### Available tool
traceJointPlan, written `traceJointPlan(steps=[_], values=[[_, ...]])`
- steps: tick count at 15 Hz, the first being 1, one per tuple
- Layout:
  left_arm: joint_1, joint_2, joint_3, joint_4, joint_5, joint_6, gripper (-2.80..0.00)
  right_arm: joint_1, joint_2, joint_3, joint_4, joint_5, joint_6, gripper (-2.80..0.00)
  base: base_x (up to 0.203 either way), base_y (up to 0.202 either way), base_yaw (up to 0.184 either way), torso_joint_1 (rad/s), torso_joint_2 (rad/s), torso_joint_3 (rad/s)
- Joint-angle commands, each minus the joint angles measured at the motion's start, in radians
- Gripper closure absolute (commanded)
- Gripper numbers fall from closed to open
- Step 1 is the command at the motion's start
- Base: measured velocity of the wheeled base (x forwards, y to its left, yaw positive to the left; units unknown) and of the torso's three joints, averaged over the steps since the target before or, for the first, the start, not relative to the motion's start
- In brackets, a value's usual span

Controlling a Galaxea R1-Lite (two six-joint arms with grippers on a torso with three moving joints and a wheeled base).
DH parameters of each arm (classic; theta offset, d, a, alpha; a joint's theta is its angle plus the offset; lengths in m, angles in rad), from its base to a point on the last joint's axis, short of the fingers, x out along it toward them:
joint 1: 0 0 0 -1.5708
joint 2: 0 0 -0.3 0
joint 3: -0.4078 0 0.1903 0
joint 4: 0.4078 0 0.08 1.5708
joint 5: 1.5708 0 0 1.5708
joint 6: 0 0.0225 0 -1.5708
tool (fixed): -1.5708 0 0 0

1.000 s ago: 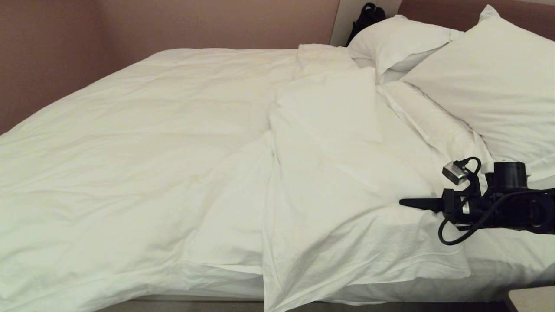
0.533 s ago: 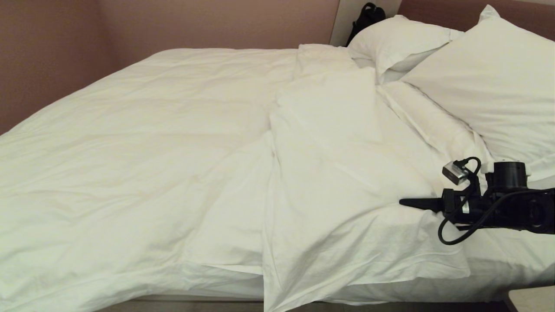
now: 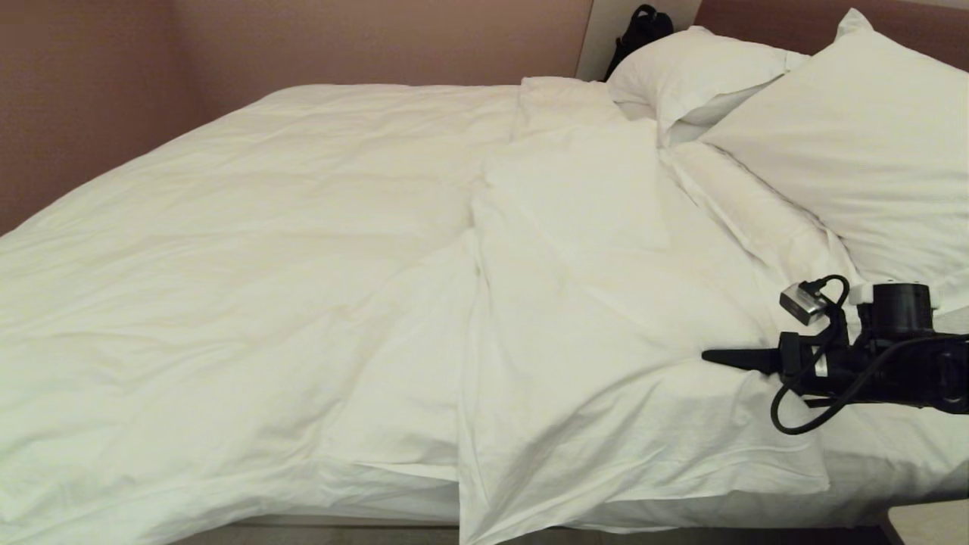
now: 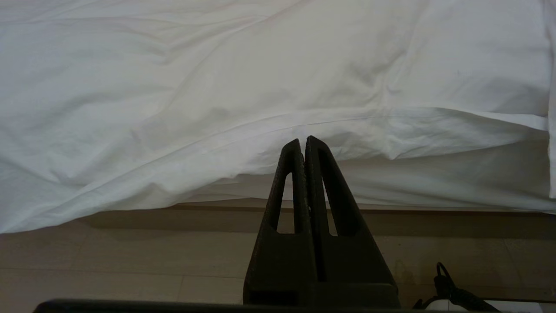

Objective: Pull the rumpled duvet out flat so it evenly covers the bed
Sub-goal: Flatten the corners of the folded blanket

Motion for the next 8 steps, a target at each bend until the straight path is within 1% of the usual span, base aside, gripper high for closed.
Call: traceJointPlan(steps=[1,4,8], values=[[0.0,0.0,0.0,0.0,0.0,0.0,0.0,0.0,-0.041,0.032,-0.002,-0.015,0.002,0.0,0.0,0.0,0.0,0.0,0.0,0.0],[0.0,0.0,0.0,0.0,0.0,0.0,0.0,-0.001,-0.084,0.06,0.015,-0.054,0.002,0.0,0.0,0.0,0.0,0.0,0.0,0.0],[0.0,0.0,0.0,0.0,0.0,0.0,0.0,-0.003,-0.18,0.074,0.11,-0.102,0.001,0.0,0.0,0.0,0.0,0.0,0.0,0.0]])
